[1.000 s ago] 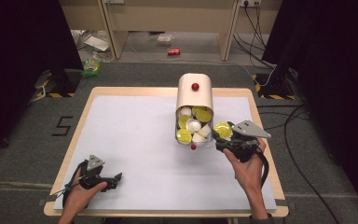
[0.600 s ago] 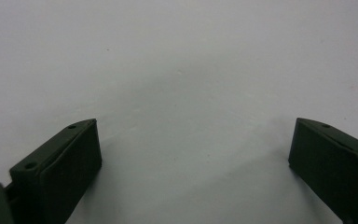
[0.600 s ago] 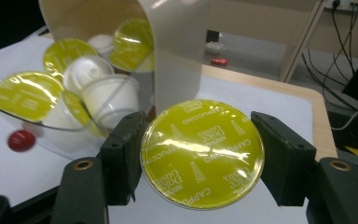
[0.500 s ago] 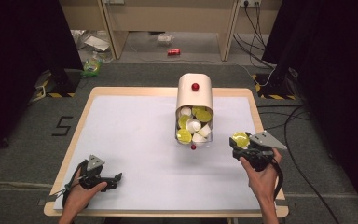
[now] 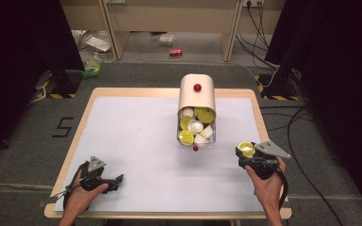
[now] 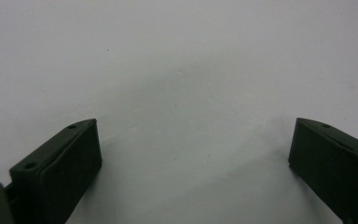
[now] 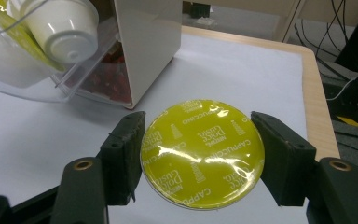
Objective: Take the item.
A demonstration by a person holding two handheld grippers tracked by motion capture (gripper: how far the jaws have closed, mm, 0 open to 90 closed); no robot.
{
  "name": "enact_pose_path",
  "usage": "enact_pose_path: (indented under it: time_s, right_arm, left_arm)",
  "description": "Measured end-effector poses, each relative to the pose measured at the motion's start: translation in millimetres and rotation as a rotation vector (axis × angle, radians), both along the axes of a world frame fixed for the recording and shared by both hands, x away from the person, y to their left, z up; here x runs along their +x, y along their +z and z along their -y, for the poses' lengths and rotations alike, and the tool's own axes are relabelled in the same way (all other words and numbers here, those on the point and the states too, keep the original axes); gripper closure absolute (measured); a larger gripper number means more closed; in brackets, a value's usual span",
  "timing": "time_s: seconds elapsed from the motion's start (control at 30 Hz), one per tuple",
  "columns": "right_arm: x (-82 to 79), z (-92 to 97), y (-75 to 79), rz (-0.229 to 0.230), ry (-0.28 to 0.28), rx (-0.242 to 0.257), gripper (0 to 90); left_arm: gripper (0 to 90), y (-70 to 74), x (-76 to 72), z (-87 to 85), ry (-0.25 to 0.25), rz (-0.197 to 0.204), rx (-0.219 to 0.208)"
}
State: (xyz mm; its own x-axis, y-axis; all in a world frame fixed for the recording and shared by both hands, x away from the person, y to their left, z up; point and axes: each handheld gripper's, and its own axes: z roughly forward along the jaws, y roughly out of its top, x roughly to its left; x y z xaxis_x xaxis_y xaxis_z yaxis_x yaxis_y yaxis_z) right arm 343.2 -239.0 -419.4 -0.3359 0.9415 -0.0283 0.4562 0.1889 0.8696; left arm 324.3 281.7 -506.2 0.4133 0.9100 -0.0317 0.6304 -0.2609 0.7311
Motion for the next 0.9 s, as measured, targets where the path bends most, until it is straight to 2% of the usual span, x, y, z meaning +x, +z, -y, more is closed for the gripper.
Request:
enact_pose_path:
  time_s: [0.9]
  right_arm:
    - [-5.3,14.9,-27.8,-0.077,-0.022,-0.014,38.4]
  left_arm:
    - [1.6,0.1,0.0,0.0,0.0,0.0,0.001]
